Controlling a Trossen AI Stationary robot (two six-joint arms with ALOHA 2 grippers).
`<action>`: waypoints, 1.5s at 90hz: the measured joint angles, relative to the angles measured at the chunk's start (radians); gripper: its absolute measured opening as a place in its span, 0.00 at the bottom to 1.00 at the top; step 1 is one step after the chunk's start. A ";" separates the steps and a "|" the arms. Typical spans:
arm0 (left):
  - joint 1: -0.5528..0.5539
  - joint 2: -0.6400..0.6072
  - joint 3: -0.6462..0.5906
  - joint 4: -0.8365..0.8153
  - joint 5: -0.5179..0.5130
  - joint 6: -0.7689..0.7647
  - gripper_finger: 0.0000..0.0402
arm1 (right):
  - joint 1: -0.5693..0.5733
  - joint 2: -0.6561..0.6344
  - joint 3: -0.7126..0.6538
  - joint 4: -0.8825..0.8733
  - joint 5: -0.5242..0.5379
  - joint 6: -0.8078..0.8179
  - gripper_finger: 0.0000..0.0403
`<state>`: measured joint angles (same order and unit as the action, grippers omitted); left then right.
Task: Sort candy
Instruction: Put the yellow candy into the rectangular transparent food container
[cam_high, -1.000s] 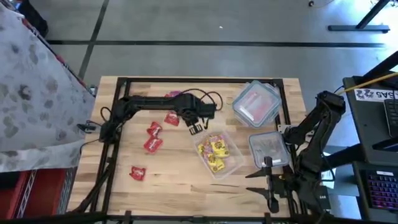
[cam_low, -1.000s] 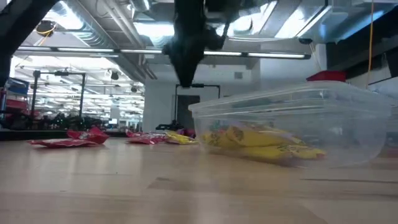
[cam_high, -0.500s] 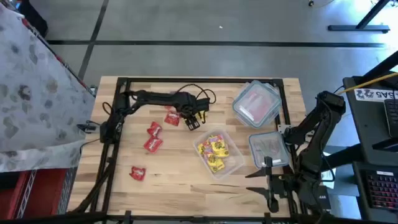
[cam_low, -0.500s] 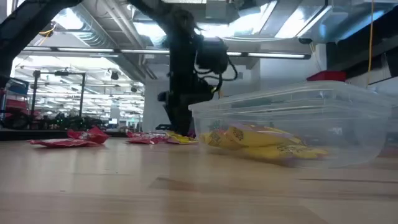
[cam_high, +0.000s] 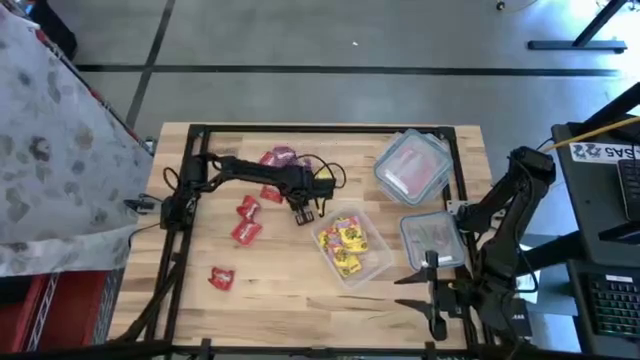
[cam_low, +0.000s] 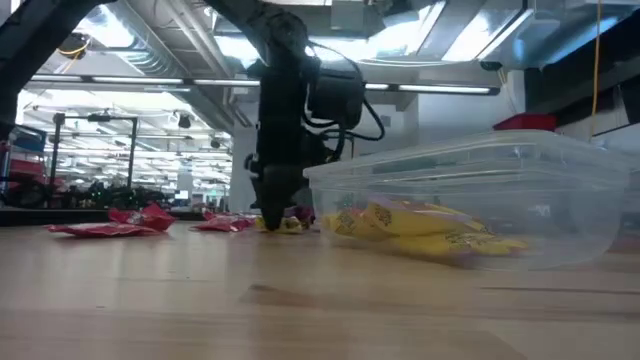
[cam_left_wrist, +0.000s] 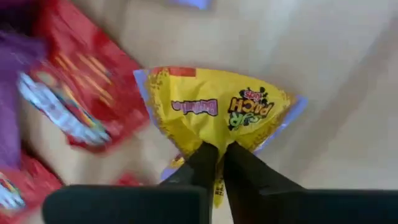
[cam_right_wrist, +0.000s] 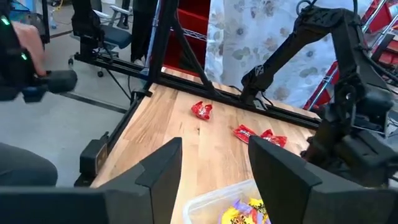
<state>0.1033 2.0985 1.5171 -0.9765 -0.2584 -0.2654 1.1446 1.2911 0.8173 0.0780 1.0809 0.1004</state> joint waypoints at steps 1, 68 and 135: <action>-0.005 -0.002 0.003 -0.006 0.000 -0.008 0.01 | 0.000 0.000 0.000 0.000 0.000 0.000 0.43; -0.314 -0.115 0.326 0.179 0.058 -0.387 0.00 | -0.008 0.000 0.000 0.001 0.008 0.003 0.43; -0.274 -0.021 0.159 0.251 0.126 -0.652 0.18 | -0.019 0.000 0.000 0.000 -0.018 0.008 0.43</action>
<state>-0.1710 2.0773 1.6764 -0.7255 -0.1326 -0.9171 1.1252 1.2915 0.8177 0.0784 1.0626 0.1085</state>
